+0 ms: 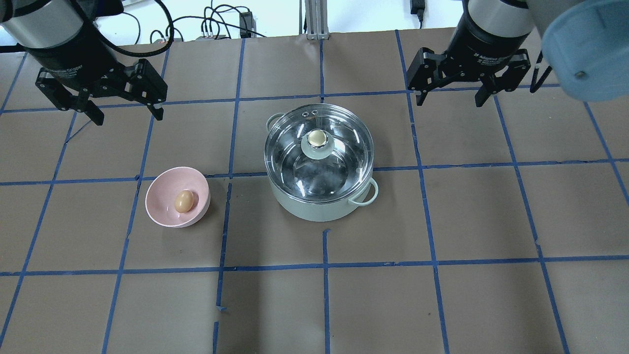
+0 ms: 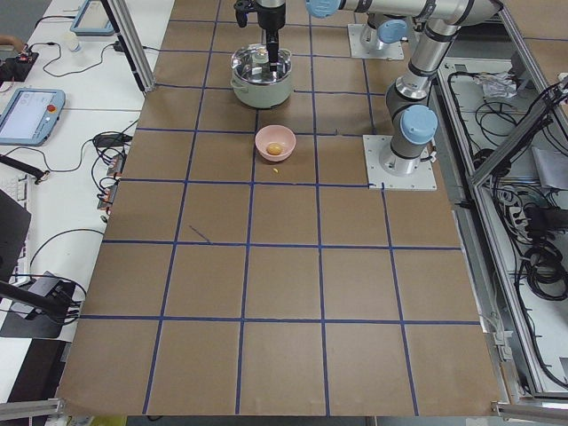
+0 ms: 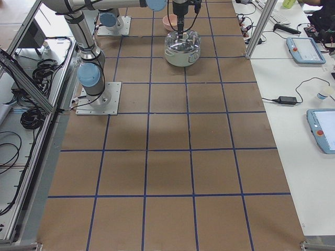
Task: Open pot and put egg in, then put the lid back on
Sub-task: 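Move the left gripper over the pink bowl while the right reaches the lid, then grasp the lid knob with the right gripper while the left lowers into the bowl, then lift the glass lid off the pot with the right gripper and move it aside, then grasp the brown egg in the pink bowl with the left gripper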
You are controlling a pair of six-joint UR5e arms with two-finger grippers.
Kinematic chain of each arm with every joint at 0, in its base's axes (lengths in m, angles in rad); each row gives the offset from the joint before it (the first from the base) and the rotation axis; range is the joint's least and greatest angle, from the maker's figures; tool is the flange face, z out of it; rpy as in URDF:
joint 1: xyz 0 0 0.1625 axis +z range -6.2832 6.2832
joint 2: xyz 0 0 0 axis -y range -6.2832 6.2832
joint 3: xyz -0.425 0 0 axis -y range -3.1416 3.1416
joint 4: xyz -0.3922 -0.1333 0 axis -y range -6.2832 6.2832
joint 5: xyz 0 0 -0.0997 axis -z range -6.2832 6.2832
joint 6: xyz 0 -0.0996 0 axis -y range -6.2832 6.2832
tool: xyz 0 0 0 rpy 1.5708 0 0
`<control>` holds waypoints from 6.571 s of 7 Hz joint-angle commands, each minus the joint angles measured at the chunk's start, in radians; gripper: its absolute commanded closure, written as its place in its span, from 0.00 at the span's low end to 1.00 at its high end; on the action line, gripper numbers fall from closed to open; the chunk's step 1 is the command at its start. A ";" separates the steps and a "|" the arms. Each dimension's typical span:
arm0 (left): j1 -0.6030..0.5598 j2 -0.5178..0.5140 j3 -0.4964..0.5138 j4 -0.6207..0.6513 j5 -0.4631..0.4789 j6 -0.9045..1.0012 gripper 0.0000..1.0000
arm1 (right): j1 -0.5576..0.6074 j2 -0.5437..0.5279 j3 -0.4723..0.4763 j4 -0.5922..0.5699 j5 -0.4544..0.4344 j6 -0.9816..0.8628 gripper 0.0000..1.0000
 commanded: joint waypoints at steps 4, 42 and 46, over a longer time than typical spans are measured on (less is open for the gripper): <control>0.000 0.003 -0.008 0.000 -0.001 0.000 0.00 | 0.002 -0.001 0.002 -0.004 -0.005 -0.001 0.00; 0.121 -0.261 -0.653 0.905 -0.001 0.186 0.05 | -0.041 0.020 0.019 0.047 -0.031 -0.092 0.94; 0.121 -0.273 -0.653 0.922 0.003 0.180 0.48 | -0.043 0.017 0.021 0.056 -0.031 -0.102 0.93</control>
